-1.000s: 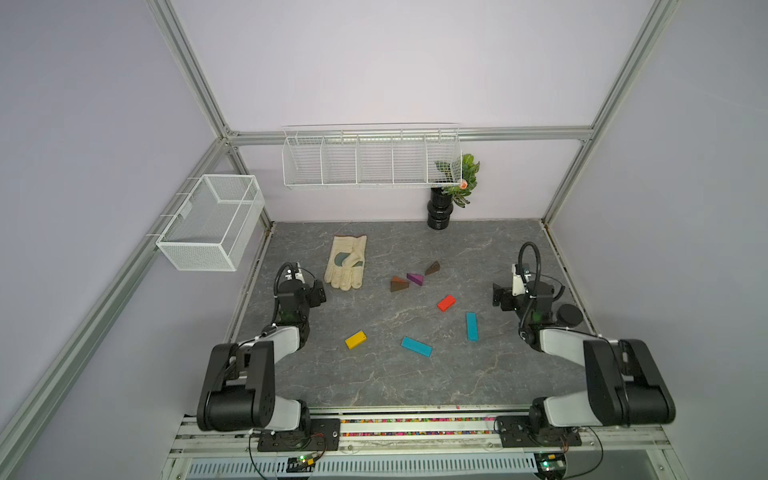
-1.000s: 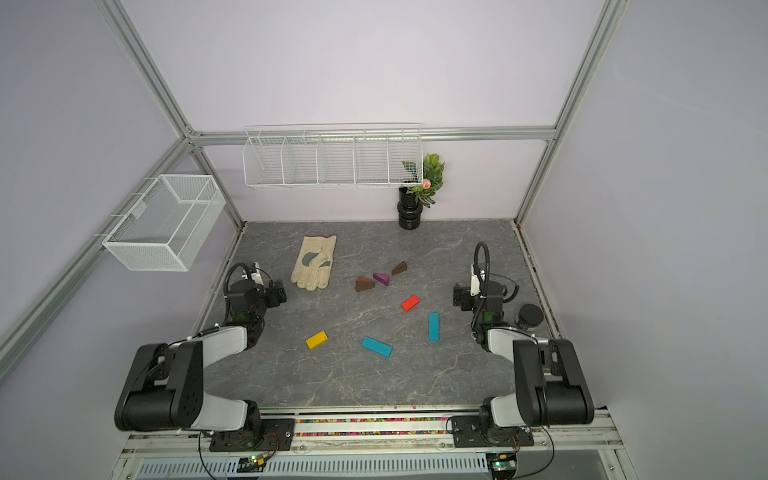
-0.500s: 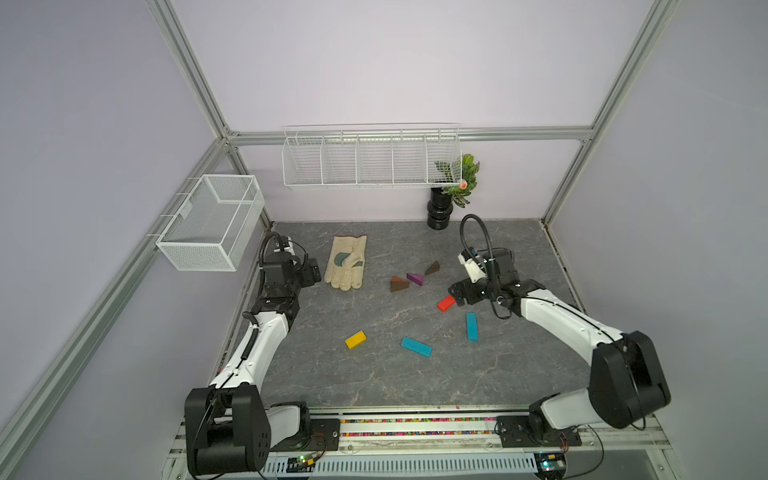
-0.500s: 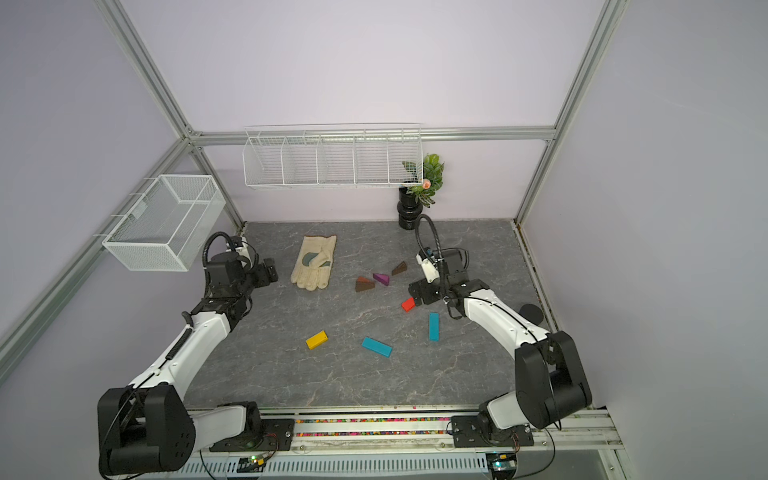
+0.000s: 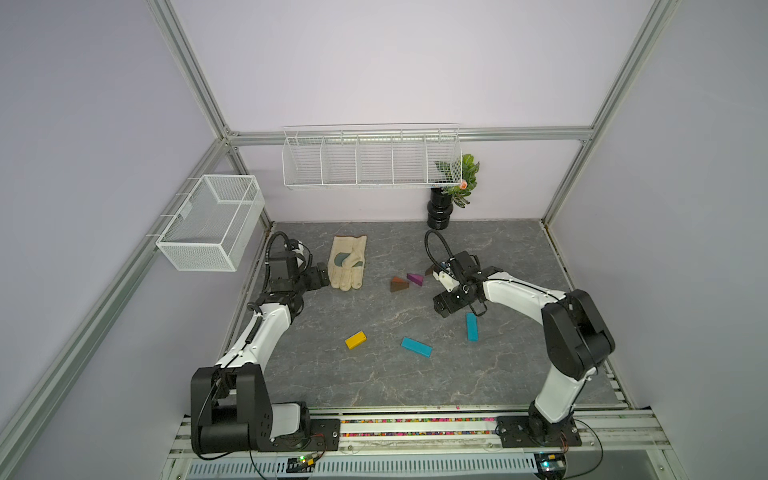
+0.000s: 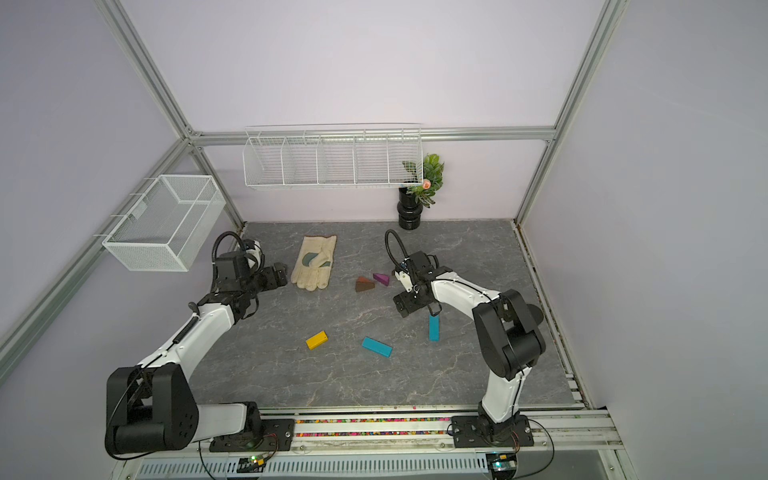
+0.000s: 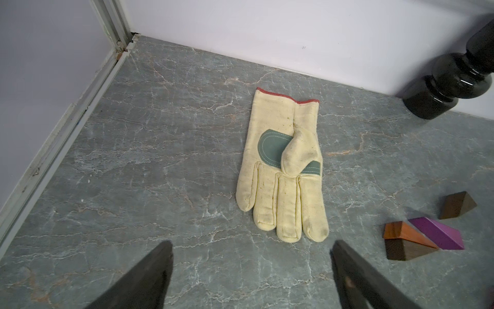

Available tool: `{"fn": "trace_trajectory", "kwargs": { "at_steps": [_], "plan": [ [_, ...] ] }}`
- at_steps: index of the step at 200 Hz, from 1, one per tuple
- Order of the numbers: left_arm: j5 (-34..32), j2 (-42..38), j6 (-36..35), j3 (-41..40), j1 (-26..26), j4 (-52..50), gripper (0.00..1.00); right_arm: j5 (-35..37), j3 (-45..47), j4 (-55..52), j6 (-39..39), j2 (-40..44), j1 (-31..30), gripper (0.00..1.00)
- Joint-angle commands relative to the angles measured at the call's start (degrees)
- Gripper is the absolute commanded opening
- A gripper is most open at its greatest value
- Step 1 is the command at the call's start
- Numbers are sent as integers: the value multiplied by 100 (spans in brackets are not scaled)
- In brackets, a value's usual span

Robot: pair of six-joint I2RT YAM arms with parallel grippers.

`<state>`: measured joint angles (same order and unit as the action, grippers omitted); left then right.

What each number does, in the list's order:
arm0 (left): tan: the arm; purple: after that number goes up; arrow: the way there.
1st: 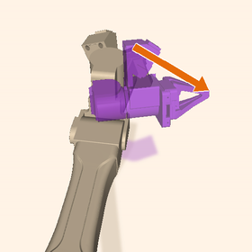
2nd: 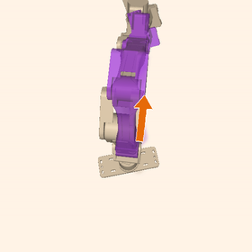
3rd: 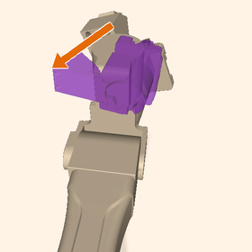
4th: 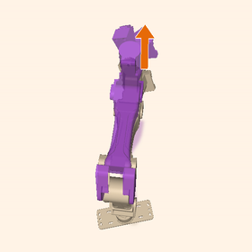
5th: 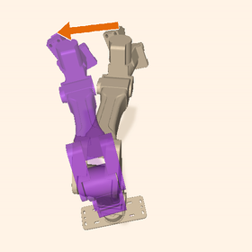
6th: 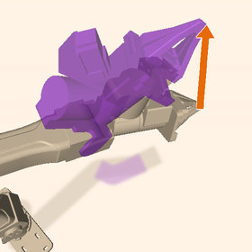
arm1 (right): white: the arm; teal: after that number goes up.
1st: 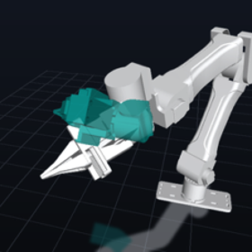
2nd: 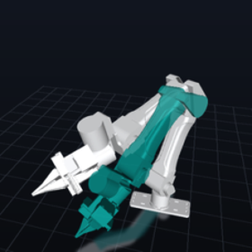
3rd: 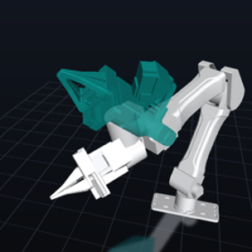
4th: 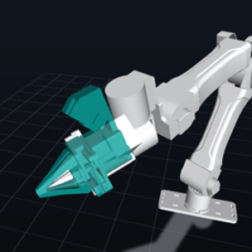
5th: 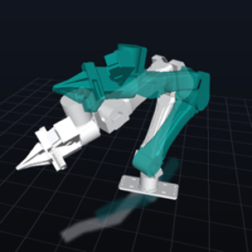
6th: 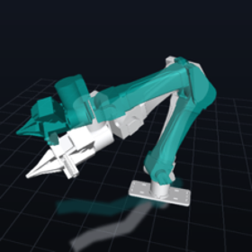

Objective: Assemble a small pinwheel with building blocks
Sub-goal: Move the building block to the center of the board.

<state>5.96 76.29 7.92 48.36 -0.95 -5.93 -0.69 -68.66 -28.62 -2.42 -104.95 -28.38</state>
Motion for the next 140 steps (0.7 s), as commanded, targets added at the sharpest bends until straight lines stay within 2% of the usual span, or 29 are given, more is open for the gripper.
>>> {"fn": "trace_trajectory", "kwargs": {
  "at_steps": [1,32,79,110,140],
  "plan": [
    [149,-45,59,173,25,0,94,362,-277,-220,160,-252,-18,86],
    [222,-44,90,191,25,22,94,421,-532,-302,252,-576,-14,80],
    [200,-56,103,191,24,48,95,532,-727,-414,873,-776,-26,59],
    [256,-40,148,191,25,85,95,574,-739,-391,1572,-694,-188,54],
    [266,-35,157,192,25,92,95,629,-884,-367,2285,-803,-507,53]
  ]
}}
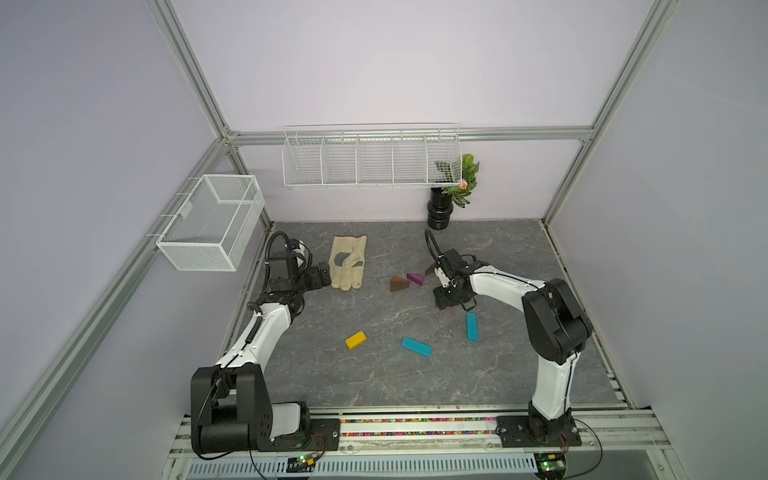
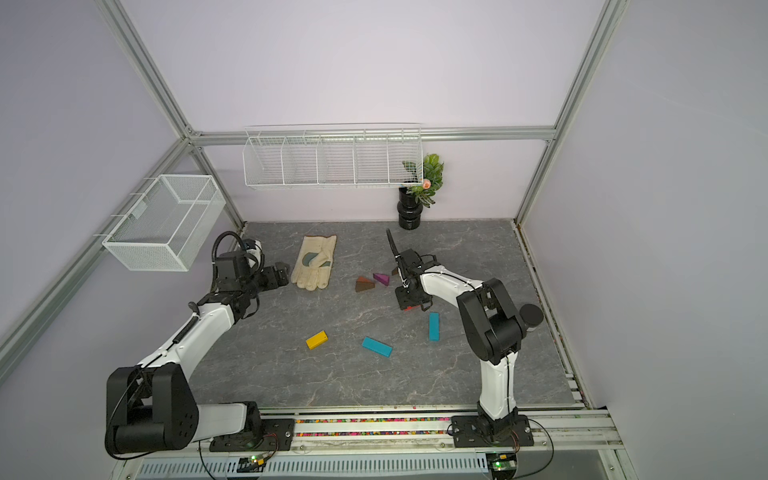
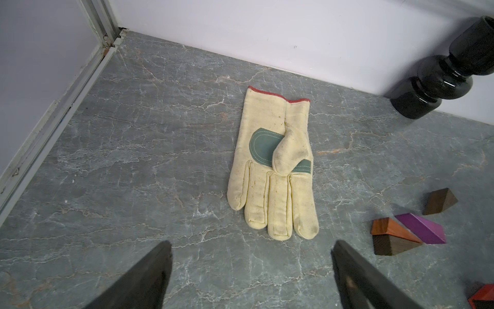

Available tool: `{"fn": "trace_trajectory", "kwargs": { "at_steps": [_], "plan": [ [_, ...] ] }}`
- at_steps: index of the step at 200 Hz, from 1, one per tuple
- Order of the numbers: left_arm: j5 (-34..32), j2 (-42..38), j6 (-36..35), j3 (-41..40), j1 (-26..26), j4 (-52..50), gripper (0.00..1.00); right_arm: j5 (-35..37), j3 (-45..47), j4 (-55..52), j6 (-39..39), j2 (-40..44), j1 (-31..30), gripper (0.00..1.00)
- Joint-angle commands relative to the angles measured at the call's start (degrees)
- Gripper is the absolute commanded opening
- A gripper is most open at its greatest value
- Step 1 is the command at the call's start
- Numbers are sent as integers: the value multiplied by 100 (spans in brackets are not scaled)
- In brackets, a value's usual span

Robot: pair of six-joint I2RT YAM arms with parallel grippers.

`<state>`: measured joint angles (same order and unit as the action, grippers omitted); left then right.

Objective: Assemble a small pinwheel with building blocks
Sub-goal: Move the building block to the center of the board.

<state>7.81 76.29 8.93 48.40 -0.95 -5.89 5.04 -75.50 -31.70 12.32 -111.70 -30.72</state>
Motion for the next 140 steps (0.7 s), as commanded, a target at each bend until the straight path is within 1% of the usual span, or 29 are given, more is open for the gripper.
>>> {"fn": "trace_trajectory", "kwargs": {
  "at_steps": [1,18,56,69,95,118,140],
  "plan": [
    [80,-35,56,187,25,88,95,58,-209,-62,827,-135,-284,53],
    [78,-21,76,184,20,97,95,232,-394,-109,1045,-332,-497,60],
    [166,30,118,187,18,123,95,340,-595,-187,1313,-673,-633,62],
    [194,52,132,195,25,125,95,348,-624,-176,1335,-686,-669,67],
    [220,96,163,221,21,123,95,439,-758,-271,1299,-580,-769,81],
    [205,81,175,214,23,108,95,474,-900,-284,1121,-312,-932,91],
    [148,56,180,222,29,72,96,569,-1034,-347,872,-16,-1149,93]
  ]
}}
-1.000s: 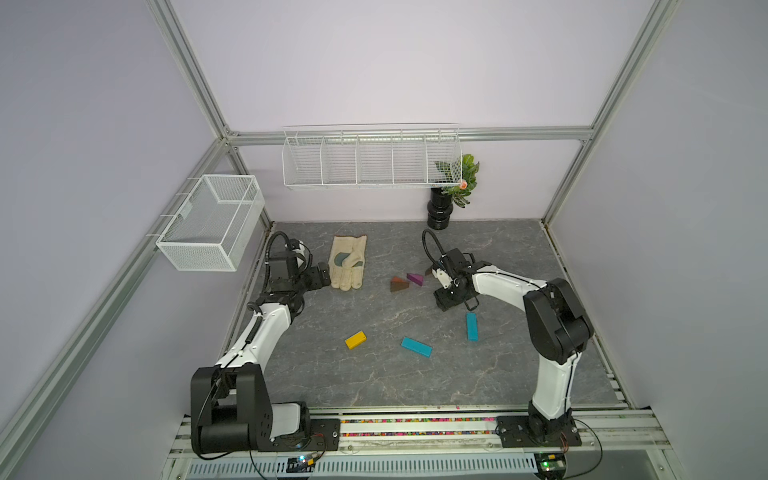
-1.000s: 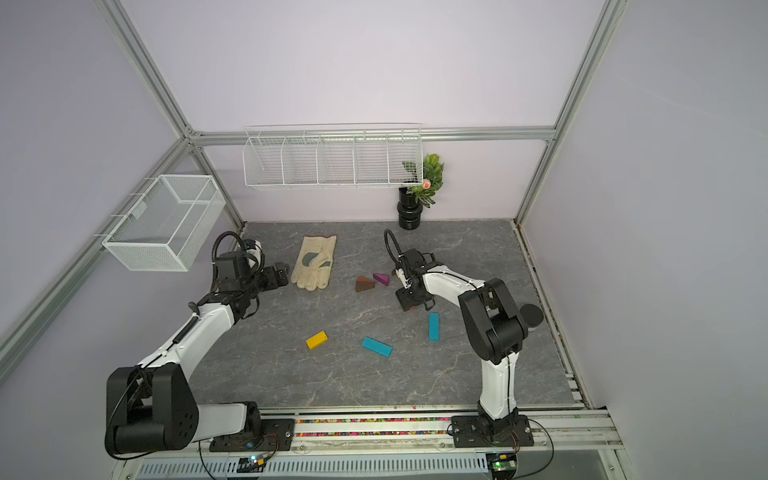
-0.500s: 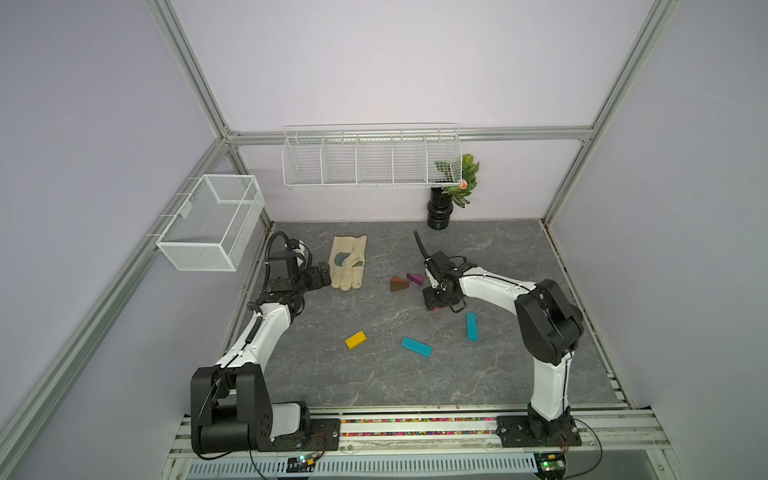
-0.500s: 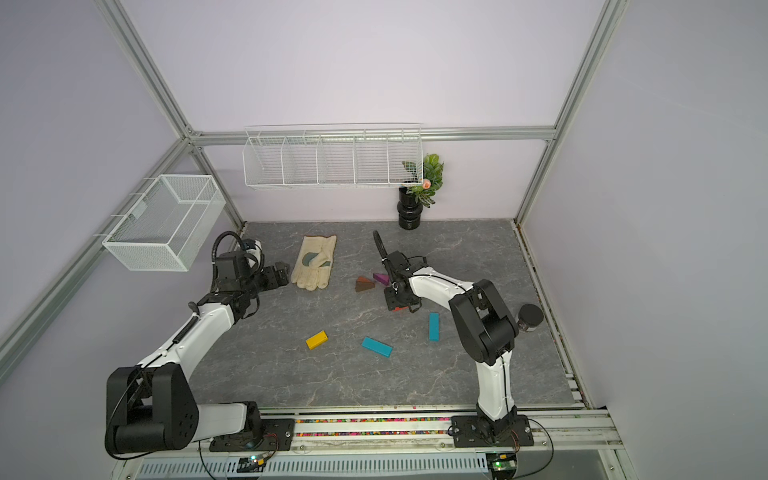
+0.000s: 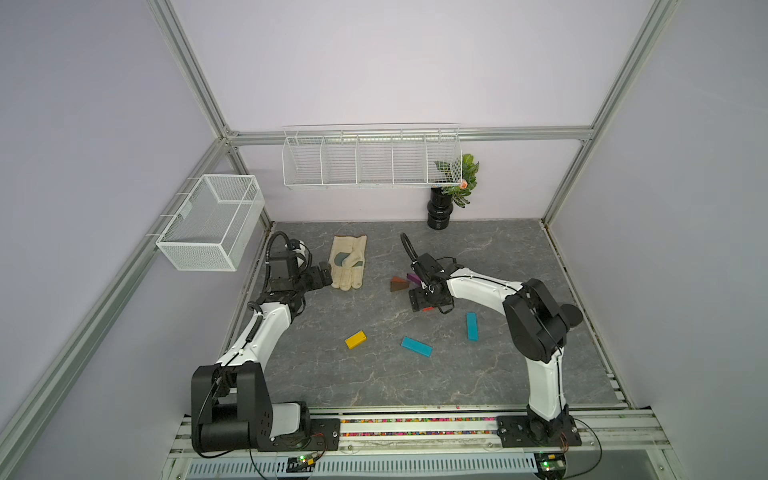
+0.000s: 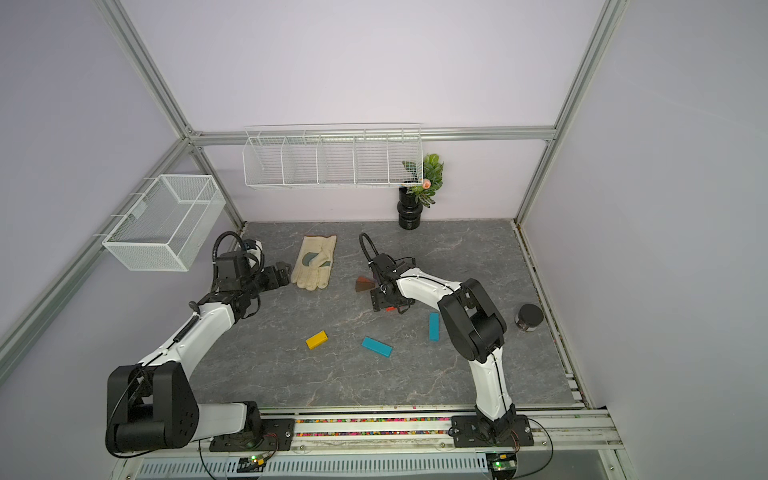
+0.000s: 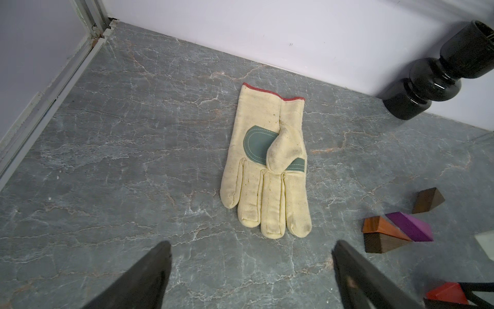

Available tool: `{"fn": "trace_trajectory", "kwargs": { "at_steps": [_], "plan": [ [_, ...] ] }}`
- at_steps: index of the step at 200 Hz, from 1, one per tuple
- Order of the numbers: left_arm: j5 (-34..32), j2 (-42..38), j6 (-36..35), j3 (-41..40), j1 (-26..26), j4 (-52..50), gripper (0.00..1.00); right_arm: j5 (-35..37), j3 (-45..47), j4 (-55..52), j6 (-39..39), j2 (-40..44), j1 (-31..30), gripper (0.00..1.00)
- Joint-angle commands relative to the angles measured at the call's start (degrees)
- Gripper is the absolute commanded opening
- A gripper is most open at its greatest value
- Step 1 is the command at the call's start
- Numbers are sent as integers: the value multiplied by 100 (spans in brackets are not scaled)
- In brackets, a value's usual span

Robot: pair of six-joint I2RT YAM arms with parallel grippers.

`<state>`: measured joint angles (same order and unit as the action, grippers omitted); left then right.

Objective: Assemble a small pinwheel with building blocks
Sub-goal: Move the building block to the center of the board, then pick up the building block from the center of the board.

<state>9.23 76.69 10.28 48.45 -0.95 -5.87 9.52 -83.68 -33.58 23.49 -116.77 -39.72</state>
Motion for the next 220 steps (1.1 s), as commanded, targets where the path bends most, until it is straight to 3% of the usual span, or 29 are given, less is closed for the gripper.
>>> {"fn": "trace_trajectory", "kwargs": {
  "at_steps": [1,52,108,148,220],
  "plan": [
    [3,11,44,218,31,64,96,120,-218,-167,-255,508,-261,93],
    [-387,12,416,315,119,-120,96,69,-440,-250,-387,670,-1201,93],
    [-972,81,883,420,511,-525,96,283,-1599,-457,402,-665,-2215,94],
    [-1039,224,1160,435,833,-682,96,146,-2653,-942,457,-1488,-2470,94],
    [-1163,233,1151,438,865,-731,97,-4,-3223,-1259,462,-1989,-2713,90]
  ]
}}
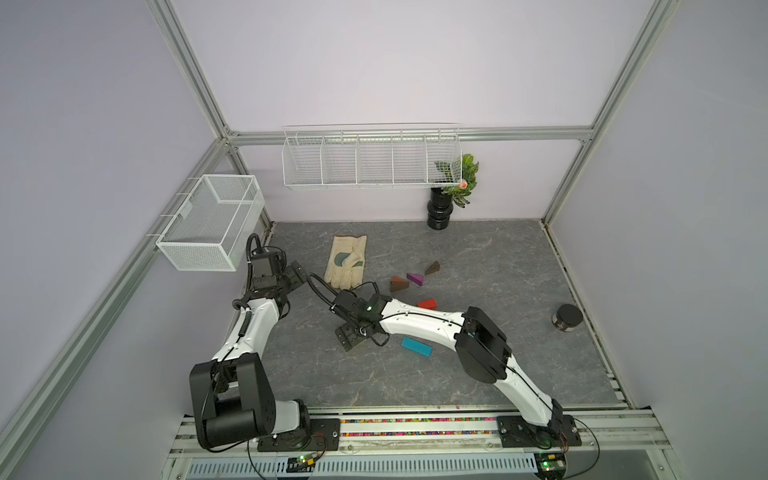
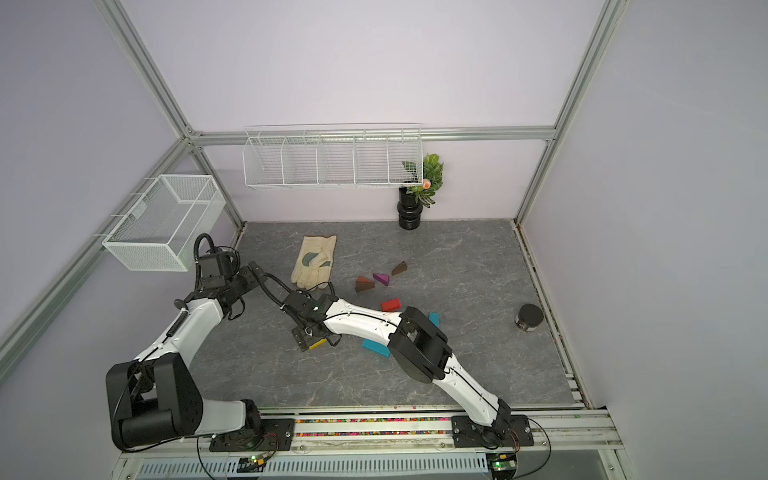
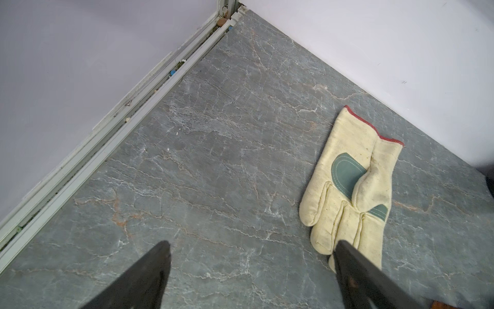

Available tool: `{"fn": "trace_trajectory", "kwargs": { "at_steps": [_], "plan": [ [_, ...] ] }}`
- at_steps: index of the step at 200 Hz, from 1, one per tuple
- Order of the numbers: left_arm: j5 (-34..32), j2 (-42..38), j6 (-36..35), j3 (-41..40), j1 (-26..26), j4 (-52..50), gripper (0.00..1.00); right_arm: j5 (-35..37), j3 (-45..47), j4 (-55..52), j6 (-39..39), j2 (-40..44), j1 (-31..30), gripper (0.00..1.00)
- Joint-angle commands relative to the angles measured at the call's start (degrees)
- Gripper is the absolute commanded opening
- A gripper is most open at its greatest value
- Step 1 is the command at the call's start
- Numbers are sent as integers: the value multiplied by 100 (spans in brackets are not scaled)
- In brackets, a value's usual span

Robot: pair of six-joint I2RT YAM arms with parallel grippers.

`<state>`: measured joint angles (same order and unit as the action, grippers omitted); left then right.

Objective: Assemble a small pinwheel with building blocks
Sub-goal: Pick up the building block from the center of the board.

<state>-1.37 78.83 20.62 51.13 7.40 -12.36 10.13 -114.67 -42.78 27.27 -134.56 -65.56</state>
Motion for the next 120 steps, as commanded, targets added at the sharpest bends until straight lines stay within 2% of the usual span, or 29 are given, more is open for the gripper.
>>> {"fn": "trace_trajectory", "kwargs": {
  "at_steps": [1,39,62,88,120],
  "plan": [
    [-102,19,118,169,32,-82,97,-65,-125,-342,80,-215,-126,90],
    [-95,41,113,166,38,-82,97,-86,-212,-460,96,-335,-191,85],
    [-94,42,92,145,39,-52,97,31,-272,-634,103,-413,-187,70],
    [-92,45,80,127,41,-17,97,193,109,-466,184,-186,-111,51],
    [11,60,87,107,36,31,97,352,978,-125,347,432,179,48]
  ]
}}
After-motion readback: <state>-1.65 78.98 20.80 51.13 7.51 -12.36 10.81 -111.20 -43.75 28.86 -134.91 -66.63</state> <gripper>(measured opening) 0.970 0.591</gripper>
